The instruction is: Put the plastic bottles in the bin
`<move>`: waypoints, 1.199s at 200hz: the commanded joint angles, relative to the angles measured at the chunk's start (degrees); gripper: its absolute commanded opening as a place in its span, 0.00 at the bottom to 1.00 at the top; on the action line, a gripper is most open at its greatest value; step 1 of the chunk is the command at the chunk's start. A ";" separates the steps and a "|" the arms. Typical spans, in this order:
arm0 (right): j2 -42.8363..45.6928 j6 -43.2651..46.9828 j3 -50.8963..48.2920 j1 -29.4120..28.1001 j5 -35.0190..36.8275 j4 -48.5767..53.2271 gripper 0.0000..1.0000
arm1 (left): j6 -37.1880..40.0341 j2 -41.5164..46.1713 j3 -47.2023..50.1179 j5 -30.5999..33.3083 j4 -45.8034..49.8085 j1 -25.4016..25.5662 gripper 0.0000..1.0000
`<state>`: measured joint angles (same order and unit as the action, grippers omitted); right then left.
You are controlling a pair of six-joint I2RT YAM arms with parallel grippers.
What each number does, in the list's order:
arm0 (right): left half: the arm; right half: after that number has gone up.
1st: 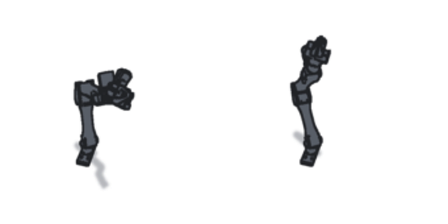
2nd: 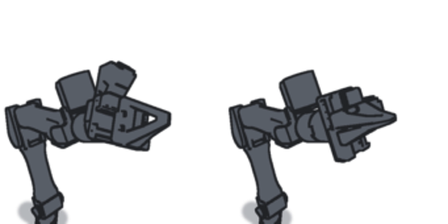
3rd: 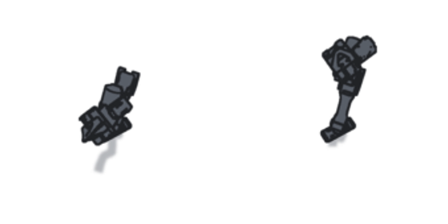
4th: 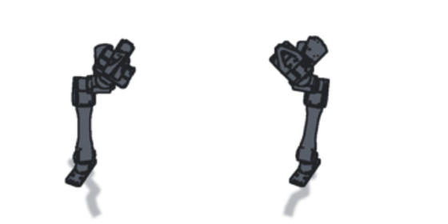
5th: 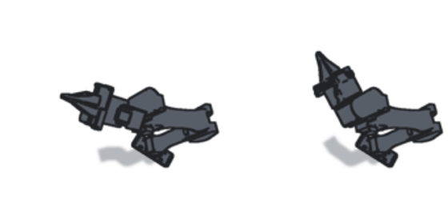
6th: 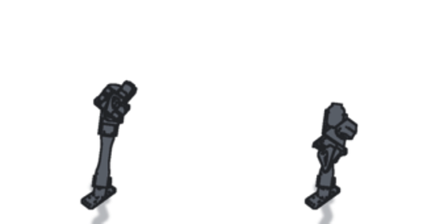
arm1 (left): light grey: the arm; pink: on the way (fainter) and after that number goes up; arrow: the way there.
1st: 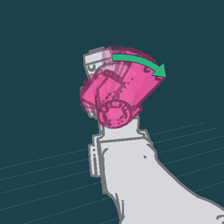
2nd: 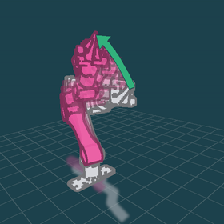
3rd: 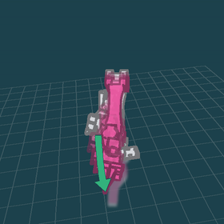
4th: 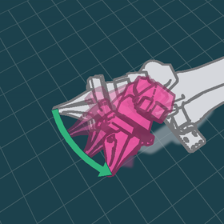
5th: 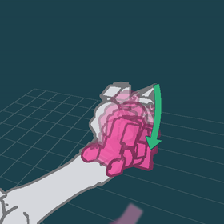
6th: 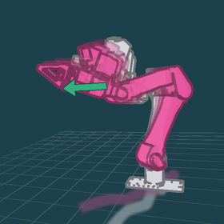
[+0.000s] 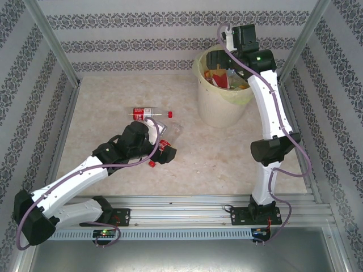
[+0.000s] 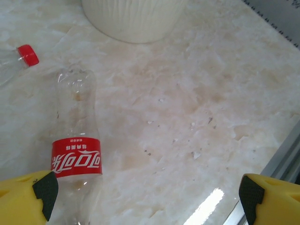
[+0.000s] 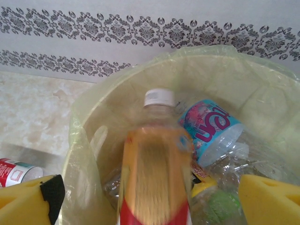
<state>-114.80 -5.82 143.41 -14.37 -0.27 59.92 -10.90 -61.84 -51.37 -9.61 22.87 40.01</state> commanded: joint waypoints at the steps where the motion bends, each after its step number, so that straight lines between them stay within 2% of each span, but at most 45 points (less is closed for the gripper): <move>1: 6.33 -0.88 -3.41 -0.07 -1.24 0.75 0.97 | 1.99 -1.76 -0.57 1.34 2.55 -1.37 1.00; 56: 25.07 -4.93 -31.49 -0.84 -7.87 -10.51 0.98 | 4.38 -8.85 -2.25 2.17 6.17 -3.28 1.00; 99: 39.52 -11.46 -52.70 -1.37 -17.06 -18.70 0.98 | 6.71 -15.35 -5.55 3.69 10.21 -6.08 0.99; 122: 45.66 -14.54 -62.15 -1.93 -21.57 -21.64 0.98 | 7.70 -19.38 -7.82 1.85 13.07 -8.63 0.95; 191: 58.03 -19.30 -79.48 -3.15 -24.47 -23.09 0.98 | 10.10 -28.92 -10.52 -3.29 13.93 -9.93 0.93; 240: 63.39 -21.74 -86.43 -3.21 -26.29 -22.91 0.98 | 9.14 -35.36 -12.81 0.59 14.26 -9.90 0.88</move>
<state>-53.76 -25.23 59.55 -17.04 -24.49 38.68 -2.31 -94.87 -61.91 -11.05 34.92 30.35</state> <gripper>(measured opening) 0.982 0.896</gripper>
